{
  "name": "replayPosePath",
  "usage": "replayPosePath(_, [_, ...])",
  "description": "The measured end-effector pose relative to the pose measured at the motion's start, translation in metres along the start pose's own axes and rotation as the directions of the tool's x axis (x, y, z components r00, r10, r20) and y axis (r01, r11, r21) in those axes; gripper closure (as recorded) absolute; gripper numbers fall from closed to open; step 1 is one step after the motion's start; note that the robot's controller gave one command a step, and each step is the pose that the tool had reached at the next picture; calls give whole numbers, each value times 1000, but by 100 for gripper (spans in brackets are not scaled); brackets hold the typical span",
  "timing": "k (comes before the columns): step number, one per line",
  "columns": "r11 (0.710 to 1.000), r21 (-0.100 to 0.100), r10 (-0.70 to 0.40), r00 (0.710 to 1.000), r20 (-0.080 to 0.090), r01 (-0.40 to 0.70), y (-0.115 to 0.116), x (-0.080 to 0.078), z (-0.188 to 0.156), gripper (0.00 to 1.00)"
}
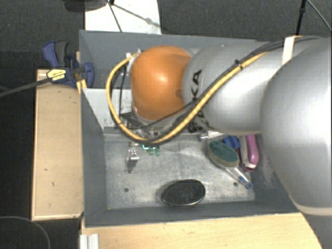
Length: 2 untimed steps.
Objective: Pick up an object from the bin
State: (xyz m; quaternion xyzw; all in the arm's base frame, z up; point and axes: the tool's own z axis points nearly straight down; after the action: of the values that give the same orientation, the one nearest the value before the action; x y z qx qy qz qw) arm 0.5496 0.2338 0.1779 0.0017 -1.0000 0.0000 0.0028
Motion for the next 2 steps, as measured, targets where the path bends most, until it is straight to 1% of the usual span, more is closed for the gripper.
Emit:
replayPosePath(1, [1000,3,-2,1000,4,2,-109,1,28,0])
replayPosePath(2, [999,1,51,999,7,-51,-185,64,69,0])
